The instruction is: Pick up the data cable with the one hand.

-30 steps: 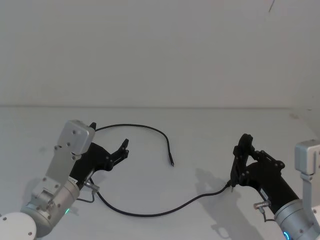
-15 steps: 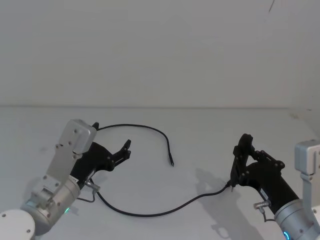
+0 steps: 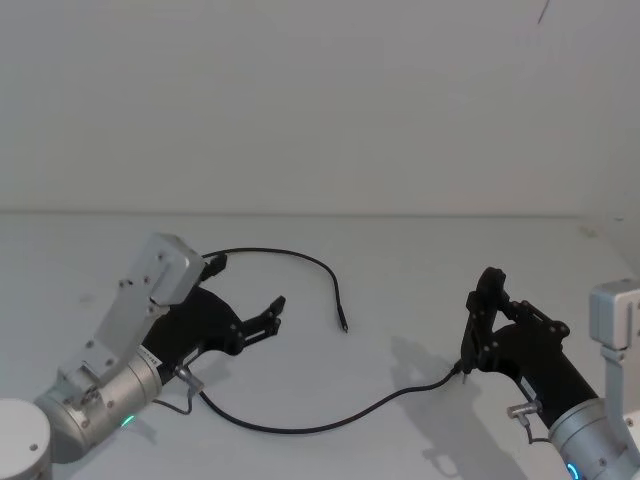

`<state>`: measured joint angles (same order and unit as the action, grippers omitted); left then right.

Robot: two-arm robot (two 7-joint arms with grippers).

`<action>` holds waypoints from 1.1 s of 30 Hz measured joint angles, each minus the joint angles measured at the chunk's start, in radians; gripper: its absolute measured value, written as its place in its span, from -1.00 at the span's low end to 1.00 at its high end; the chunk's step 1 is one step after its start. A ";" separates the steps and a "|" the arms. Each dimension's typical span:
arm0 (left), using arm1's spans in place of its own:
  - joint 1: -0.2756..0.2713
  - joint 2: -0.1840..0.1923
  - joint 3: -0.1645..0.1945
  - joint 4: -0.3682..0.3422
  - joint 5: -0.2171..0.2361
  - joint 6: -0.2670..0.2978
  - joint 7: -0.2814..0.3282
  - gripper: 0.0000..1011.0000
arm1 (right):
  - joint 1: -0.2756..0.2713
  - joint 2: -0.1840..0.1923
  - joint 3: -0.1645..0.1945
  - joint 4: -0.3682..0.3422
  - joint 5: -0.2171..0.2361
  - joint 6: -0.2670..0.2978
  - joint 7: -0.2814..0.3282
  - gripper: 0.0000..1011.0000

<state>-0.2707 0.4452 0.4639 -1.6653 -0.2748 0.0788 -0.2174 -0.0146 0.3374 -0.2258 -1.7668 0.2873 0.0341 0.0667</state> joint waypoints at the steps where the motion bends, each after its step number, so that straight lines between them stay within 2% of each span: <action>1: -0.003 0.007 0.001 -0.005 -0.008 0.007 -0.020 0.98 | 0.000 0.000 0.000 0.000 0.000 0.000 0.000 -0.45; 11: -0.033 0.046 0.015 -0.028 -0.060 0.065 -0.154 0.98 | 0.000 0.000 0.000 0.000 0.000 0.000 0.000 -0.45; 13: -0.048 0.057 0.024 -0.033 -0.078 0.087 -0.199 0.98 | 0.000 0.000 0.000 0.000 0.000 0.000 0.000 -0.45; 14: -0.048 0.057 0.024 -0.033 -0.078 0.087 -0.199 0.98 | 0.000 0.000 0.000 0.000 0.000 0.000 0.000 -0.45; 20: -0.087 0.069 0.049 -0.036 -0.115 0.140 -0.285 0.98 | 0.000 0.000 0.000 0.000 0.000 0.000 0.000 -0.45; 26: -0.142 0.059 0.091 -0.026 -0.155 0.223 -0.368 0.98 | 0.000 0.000 0.000 0.000 0.000 0.000 0.000 -0.45; 27: -0.142 0.059 0.091 -0.026 -0.155 0.223 -0.368 0.98 | 0.000 0.000 0.000 0.000 0.000 0.000 0.000 -0.45; 33: -0.189 0.025 0.127 0.001 -0.182 0.313 -0.398 0.98 | 0.000 0.000 0.000 0.000 0.000 0.000 0.000 -0.45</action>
<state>-0.4595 0.4700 0.5912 -1.6639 -0.4565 0.3921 -0.6157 -0.0146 0.3374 -0.2258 -1.7668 0.2873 0.0341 0.0667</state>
